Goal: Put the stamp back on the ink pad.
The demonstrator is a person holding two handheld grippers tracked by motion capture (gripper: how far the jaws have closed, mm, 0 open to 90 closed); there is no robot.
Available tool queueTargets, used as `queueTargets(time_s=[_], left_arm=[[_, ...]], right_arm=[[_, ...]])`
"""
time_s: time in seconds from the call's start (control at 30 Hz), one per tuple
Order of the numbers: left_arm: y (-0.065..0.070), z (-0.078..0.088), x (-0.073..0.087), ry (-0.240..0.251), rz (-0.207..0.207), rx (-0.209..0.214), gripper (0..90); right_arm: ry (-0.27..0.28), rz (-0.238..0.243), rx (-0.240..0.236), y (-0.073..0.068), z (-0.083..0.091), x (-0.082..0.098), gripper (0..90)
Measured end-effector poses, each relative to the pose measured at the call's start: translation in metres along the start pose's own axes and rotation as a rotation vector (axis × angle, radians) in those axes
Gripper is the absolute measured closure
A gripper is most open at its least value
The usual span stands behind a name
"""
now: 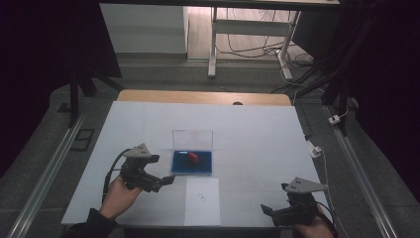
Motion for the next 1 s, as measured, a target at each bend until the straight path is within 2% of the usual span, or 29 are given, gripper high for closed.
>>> queueTargets(time_s=[0.1,0.3,0.5,0.63,0.67,0.77,1.0], left_arm=[[0.0,0.01,0.01,0.016,0.023,-0.002,0.0],[-0.002,0.029,0.035,0.021,0.047,-0.05,0.0],[-0.003,0.042,0.067,0.001,0.085,-0.088,0.0],[-0.006,0.047,0.085,-0.036,0.101,-0.139,0.0],[-0.006,0.05,0.085,-0.025,0.103,-0.146,0.0],[-0.008,0.053,0.09,-0.043,0.129,-0.171,0.0],[-0.008,0.051,0.09,-0.055,0.128,-0.16,0.2]], right_arm=[[0.003,-0.004,-0.002,0.0,0.0,0.0,0.0],[0.003,-0.012,0.001,0.001,0.001,0.0,0.0],[0.005,-0.016,-0.001,0.001,0.001,-0.001,0.0],[0.004,-0.016,0.0,0.0,0.001,-0.001,0.0],[0.005,-0.016,0.0,0.0,0.0,-0.001,0.0],[-0.001,-0.01,0.002,0.0,0.0,0.0,0.0],[-0.002,-0.006,0.004,0.0,0.0,0.0,0.0]])
Point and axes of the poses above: each handheld gripper's, and its own axes: z roughly backward along the jaws, x roughly out of its underside, y roughly to its right, the point moved 10 cm from there along -z, roughly forward along the jaws, and after that the axes turned 9 degrees about -y, right-handed, at the moved point
